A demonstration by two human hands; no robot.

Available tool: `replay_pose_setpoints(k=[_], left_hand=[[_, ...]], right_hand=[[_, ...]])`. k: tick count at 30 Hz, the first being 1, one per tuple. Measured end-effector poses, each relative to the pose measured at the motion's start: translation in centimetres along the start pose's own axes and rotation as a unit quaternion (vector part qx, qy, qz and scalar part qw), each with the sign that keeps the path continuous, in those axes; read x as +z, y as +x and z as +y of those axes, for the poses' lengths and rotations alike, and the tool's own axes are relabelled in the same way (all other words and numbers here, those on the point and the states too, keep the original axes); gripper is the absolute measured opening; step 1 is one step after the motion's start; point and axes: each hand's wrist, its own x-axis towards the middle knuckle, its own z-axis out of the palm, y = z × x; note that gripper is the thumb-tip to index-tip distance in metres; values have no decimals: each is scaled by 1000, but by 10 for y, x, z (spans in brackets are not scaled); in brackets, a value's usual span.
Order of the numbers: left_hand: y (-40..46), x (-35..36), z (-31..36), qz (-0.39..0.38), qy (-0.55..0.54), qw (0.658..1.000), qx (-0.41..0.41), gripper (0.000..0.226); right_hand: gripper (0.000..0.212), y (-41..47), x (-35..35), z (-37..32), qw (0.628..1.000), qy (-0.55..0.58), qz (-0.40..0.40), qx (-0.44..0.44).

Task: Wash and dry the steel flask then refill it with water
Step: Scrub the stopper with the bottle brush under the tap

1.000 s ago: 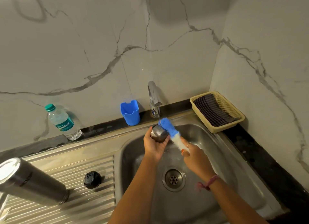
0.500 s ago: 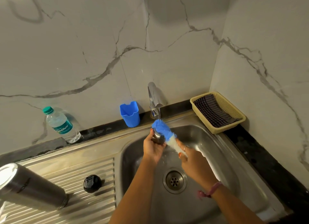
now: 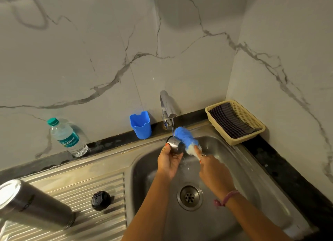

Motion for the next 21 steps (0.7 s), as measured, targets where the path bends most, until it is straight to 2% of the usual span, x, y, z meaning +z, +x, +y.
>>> replay_pose_setpoints(k=[3, 5, 8, 11, 13, 18, 21], left_hand=[[-1, 2, 2, 2, -10, 1000, -4, 32], [-3, 6, 1, -3, 5, 1000, -5, 34], [-5, 8, -3, -17, 5, 1000, -11, 40], [-4, 5, -5, -12, -5, 1000, -4, 46], [-2, 3, -5, -6, -1, 1000, -3, 43], [-2, -3, -6, 9, -30, 1000, -2, 38], [0, -5, -6, 20, -37, 999, -7, 30]], right_hand=[[76, -18, 5, -9, 996, -63, -6, -65], [79, -19, 10, -6, 995, -80, -4, -56], [80, -5, 11, 3, 998, -59, 0, -17], [80, -13, 15, -4, 998, -52, -8, -35], [80, -22, 16, -8, 998, -44, -12, -52], [68, 1, 15, 6, 999, 42, -23, 8], [67, -15, 15, -5, 997, 74, -24, -19]])
